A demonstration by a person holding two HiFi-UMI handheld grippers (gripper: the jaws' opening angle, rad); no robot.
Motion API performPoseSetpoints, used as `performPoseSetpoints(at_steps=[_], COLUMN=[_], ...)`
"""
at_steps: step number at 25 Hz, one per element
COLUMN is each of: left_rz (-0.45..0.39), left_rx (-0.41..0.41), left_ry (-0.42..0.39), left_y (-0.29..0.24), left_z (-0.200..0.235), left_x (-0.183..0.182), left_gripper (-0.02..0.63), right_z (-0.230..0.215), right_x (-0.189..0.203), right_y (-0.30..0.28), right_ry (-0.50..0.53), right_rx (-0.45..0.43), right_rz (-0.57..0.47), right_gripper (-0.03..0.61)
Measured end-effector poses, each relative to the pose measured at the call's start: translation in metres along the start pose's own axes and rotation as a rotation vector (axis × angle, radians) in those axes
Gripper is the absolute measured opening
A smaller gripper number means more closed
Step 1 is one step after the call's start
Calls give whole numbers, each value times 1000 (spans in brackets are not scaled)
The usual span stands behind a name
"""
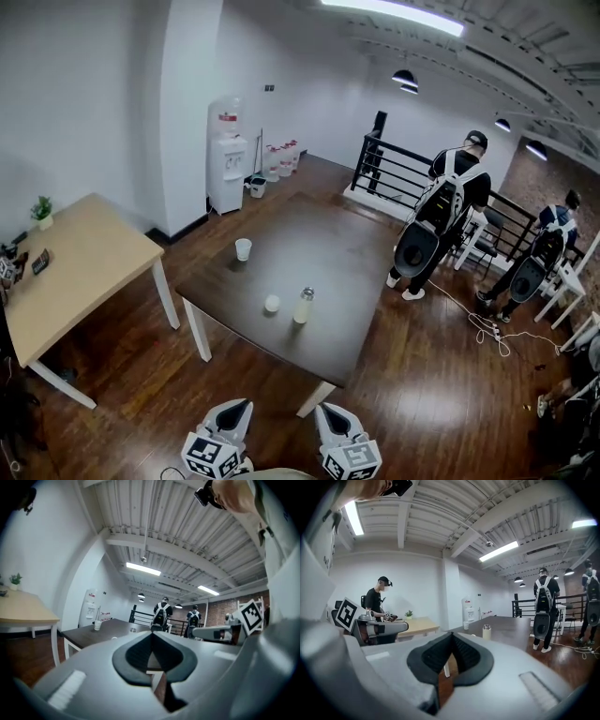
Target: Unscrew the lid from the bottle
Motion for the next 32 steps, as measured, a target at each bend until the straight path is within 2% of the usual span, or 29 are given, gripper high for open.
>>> performPoseSetpoints(at_steps=[8,14,25,29,32], left_rz=[4,10,-14,-12,-8], left_rx=[-19,-79,-142,-137,-129], left_ry=[22,50,25,10,5], left_y=[38,81,124,126,128], left_z=[-99,-146,-200,-211,-218], left_x=[24,47,56,56,54], left_gripper=[2,2,2,2,2], right_z=[-15,-4,9,6,8], right_x=[20,41,58,58,57], right_y=[96,151,211,222,227], right_ry=[21,21,19,16,18], right_rx=[33,6,-29,-16,-20], right_rz=[7,45,20,5,32], right_gripper=[0,0,0,0,-2])
Point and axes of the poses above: the fingertips, and each gripper's own axes: y backward along the fingers, z to its left, x out of its underside, the point moved 10 cm from there along y, backward along the fingers, and after that the axes turned 7 degrees about -x, right-handed, at the moved point
